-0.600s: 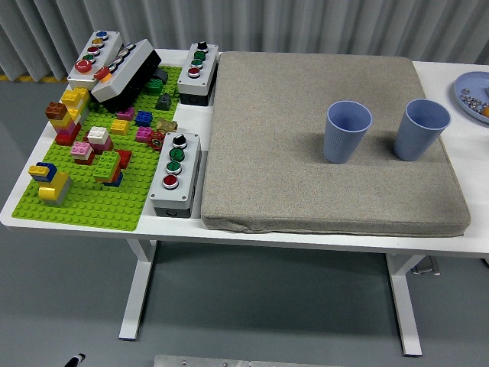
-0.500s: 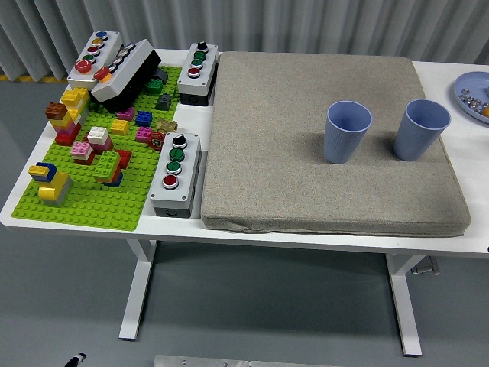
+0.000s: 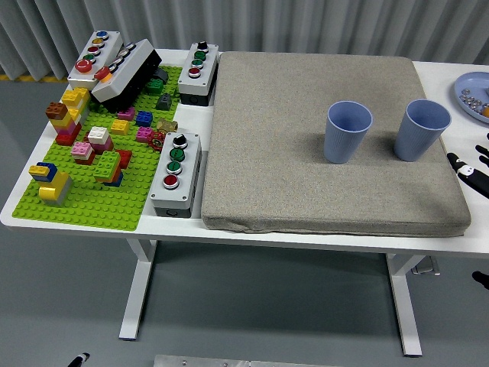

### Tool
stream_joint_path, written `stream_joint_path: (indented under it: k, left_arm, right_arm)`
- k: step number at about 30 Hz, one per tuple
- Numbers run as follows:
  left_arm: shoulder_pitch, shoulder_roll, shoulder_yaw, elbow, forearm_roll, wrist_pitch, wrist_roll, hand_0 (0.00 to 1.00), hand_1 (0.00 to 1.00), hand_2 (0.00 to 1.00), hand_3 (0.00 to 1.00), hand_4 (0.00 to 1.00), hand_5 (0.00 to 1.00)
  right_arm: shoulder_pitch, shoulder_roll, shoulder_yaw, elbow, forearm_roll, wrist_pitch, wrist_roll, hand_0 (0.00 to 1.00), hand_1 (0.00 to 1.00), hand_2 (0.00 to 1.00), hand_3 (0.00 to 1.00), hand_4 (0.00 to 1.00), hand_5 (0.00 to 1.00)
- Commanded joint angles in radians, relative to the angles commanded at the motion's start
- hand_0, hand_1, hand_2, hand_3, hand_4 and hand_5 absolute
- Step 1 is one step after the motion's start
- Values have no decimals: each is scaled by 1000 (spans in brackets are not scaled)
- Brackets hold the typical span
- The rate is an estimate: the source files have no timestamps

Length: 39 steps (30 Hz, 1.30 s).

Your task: Pick cup pour cup place

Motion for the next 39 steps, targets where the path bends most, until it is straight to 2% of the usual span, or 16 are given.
stream_joint_path:
  k: [7,21,31,39]
  left_arm:
    - [2,-1,7,0,-4,-4,1,869,840,908,803,649,998]
    - [2,-1,13,0,-11,-5,-1,866,835,904,802,646,998]
    - [-6,-2,19,0,-13,-4,0,864,834,902,799,645,998]
    - [-10,-2,25,0,-14,-4,0,864,834,900,798,644,998]
  right_arm:
    - [5,6,-15,-39,13,33,-10,898,897,998,998,894,141]
    - [60,13,-48,-69,-5,35,-19,903,901,998,998,889,152]
    - [110,27,-83,-132,25,43,-7,904,895,996,998,889,167]
    - [137,28,-94,-153,36,45,-3,906,895,993,998,886,174]
